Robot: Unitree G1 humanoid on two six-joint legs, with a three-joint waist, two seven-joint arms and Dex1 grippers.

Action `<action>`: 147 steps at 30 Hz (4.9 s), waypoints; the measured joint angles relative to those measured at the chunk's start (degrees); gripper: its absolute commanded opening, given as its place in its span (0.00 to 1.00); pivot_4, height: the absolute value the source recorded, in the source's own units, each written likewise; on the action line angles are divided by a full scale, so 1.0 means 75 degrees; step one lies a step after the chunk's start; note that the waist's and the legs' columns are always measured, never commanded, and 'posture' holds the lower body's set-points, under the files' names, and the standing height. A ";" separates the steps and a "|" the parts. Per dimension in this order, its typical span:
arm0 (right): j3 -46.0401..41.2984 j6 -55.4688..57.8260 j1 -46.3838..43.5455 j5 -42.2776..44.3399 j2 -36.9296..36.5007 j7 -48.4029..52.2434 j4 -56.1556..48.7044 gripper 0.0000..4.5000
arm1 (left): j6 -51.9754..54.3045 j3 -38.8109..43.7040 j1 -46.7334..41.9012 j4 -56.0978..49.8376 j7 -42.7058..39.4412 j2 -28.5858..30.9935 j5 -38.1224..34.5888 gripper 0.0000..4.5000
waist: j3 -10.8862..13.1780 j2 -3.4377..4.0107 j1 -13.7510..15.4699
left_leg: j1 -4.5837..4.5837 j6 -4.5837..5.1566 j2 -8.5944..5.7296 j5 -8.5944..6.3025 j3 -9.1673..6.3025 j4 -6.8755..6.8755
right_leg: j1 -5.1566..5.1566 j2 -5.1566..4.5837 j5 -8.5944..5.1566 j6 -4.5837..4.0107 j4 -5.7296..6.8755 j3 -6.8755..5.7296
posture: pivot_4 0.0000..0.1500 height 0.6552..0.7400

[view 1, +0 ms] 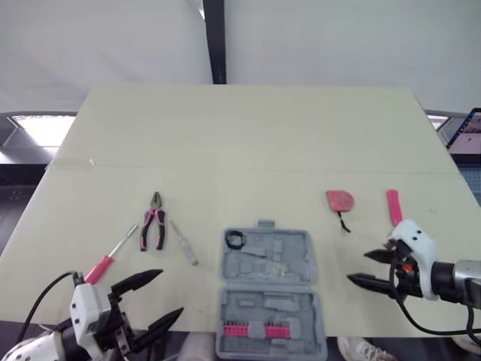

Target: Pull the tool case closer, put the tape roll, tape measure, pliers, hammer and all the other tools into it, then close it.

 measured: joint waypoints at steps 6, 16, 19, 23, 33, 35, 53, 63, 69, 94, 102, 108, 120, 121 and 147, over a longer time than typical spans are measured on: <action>-0.0080 0.0195 -0.0007 -0.0181 0.1376 -0.1614 -0.0660 0.98 | 0.0515 -0.0244 -0.0575 -0.0023 0.0027 0.0257 -0.0187 1.00 | -0.0002 0.0003 -0.0067 | 0.0017 -0.0009 0.0004 0.0005 0.0002 0.0004 | 0.0001 0.0003 0.0000 0.0000 0.0028 0.0007 | 1.00 1.00; 0.1419 -0.0041 -0.1379 -0.1593 0.3599 -0.4516 -0.0394 0.98 | 0.1363 -0.0370 -0.1326 -0.0413 0.0366 0.0662 -0.0462 1.00 | -0.0013 0.0023 -0.0237 | 0.0017 -0.0019 0.0002 0.0011 0.0000 -0.0006 | -0.0014 0.0003 -0.0001 -0.0002 0.0044 0.0017 | 1.00 1.00; 0.1795 -0.0417 -0.1980 -0.2054 0.3784 -0.4862 0.0431 0.98 | 0.1375 -0.0367 -0.1321 -0.0432 0.0408 0.0660 -0.0452 1.00 | -0.0013 0.0024 -0.0238 | 0.0016 -0.0019 0.0001 0.0011 0.0000 -0.0006 | -0.0018 0.0002 -0.0001 -0.0002 0.0046 0.0019 | 1.00 1.00; 0.2021 -0.0946 -0.2653 -0.2418 0.3894 -0.4934 0.1447 0.98 | 0.1372 -0.0374 -0.1311 -0.0452 0.0478 0.0654 -0.0424 1.00 | -0.0012 0.0024 -0.0234 | 0.0014 -0.0019 0.0000 0.0011 0.0001 -0.0006 | -0.0020 0.0001 -0.0001 -0.0002 0.0047 0.0020 | 1.00 1.00; 0.2078 -0.1620 -0.3639 -0.2862 0.3964 -0.4954 0.3299 0.98 | 0.1371 -0.0388 -0.1049 -0.0666 0.0720 0.0619 -0.0343 1.00 | -0.0012 0.0026 -0.0252 | 0.0013 -0.0019 0.0002 0.0011 0.0003 -0.0006 | -0.0025 0.0001 -0.0001 -0.0002 0.0051 0.0020 | 1.00 1.00; 0.2076 -0.1596 -0.3638 -0.2873 0.3982 -0.4954 0.3335 0.98 | 0.1372 -0.0388 -0.0993 -0.0725 0.0765 0.0618 -0.0340 1.00 | -0.0012 0.0026 -0.0254 | 0.0012 -0.0019 0.0002 0.0011 0.0003 -0.0006 | -0.0026 0.0001 -0.0001 -0.0002 0.0051 0.0020 | 1.00 1.00; 0.2067 -0.1410 -0.3749 -0.2871 0.4123 -0.4952 0.3427 0.01 | 0.1548 -0.0387 -0.0913 -0.1080 0.1146 0.0619 -0.0341 1.00 | -0.0012 0.0027 -0.0239 | 0.0011 -0.0019 0.0001 0.0011 0.0003 -0.0006 | -0.0026 0.0001 -0.0001 -0.0002 0.0050 0.0021 | 1.00 1.00; 0.2050 -0.0946 -0.3357 -0.2835 0.3875 -0.4868 0.2841 0.01 | 0.1626 -0.0389 -0.0891 -0.1187 0.1193 0.0621 -0.0341 1.00 | -0.0012 0.0027 -0.0209 | 0.0009 -0.0019 0.0000 0.0010 0.0002 -0.0006 | -0.0024 0.0001 -0.0001 -0.0002 0.0048 0.0021 | 1.00 1.00; 0.1818 -0.0316 -0.2189 -0.2565 0.3132 -0.4372 0.1652 0.01 | 0.1636 -0.0470 -0.0868 -0.1199 0.1201 0.0614 -0.0341 1.00 | -0.0013 0.0027 -0.0199 | 0.0009 -0.0018 0.0001 0.0010 0.0002 -0.0006 | -0.0020 0.0000 -0.0001 -0.0002 0.0042 0.0021 | 1.00 1.00; 0.1456 0.1883 0.0828 -0.0644 0.1239 -0.2603 -0.1385 0.01 | 0.1358 -0.0932 -0.0931 -0.0880 0.0358 0.0672 -0.0268 1.00 | -0.0015 0.0023 -0.0173 | 0.0014 -0.0012 0.0000 0.0007 0.0002 -0.0006 | -0.0007 0.0002 -0.0001 -0.0003 0.0032 0.0021 | 1.00 1.00; 0.1352 0.1913 0.1101 -0.0392 0.1052 -0.2581 -0.1432 0.01 | 0.0972 -0.0960 -0.0713 -0.0778 -0.0329 0.0874 -0.0156 1.00 | -0.0015 0.0023 -0.0127 | 0.0015 -0.0010 -0.0001 0.0006 0.0003 -0.0005 | -0.0005 0.0001 -0.0002 -0.0003 0.0029 0.0021 | 1.00 1.00; 0.1280 0.1927 0.1269 -0.0281 0.1003 -0.2581 -0.1478 0.01 | 0.0506 -0.1077 -0.0647 -0.0555 -0.0692 0.0891 0.0061 1.00 | -0.0015 0.0023 -0.0062 | 0.0014 -0.0009 -0.0001 0.0005 0.0003 -0.0005 | -0.0005 0.0001 -0.0001 -0.0003 0.0026 0.0020 | 1.00 1.00; 0.1267 0.2138 0.1223 -0.0161 0.1001 -0.2584 -0.1542 0.07 | -0.0355 -0.1173 -0.0401 0.0059 -0.1063 0.0783 0.0368 1.00 | -0.0016 0.0022 -0.0029 | 0.0015 -0.0008 -0.0001 0.0005 0.0004 -0.0005 | -0.0006 0.0002 -0.0001 -0.0003 0.0027 0.0021 | 1.00 1.00; 0.1267 0.2197 0.1173 -0.0147 0.1002 -0.2584 -0.1542 0.13 | -0.0390 -0.1173 -0.0396 0.0079 -0.1063 0.0779 0.0386 1.00 | -0.0016 0.0022 -0.0029 | 0.0015 -0.0008 -0.0001 0.0005 0.0004 -0.0005 | -0.0005 0.0001 -0.0002 -0.0003 0.0027 0.0021 | 1.00 1.00; 0.0004 0.1483 0.1503 0.0638 -0.1287 -0.0184 -0.0692 0.99 | -0.0592 -0.1397 -0.0375 0.0302 -0.0904 0.0639 0.0560 1.00 | -0.0042 -0.0021 -0.0029 | 0.0025 -0.0001 0.0000 0.0001 0.0010 -0.0002 | 0.0005 0.0003 -0.0001 -0.0002 0.0024 0.0019 | 1.00 1.00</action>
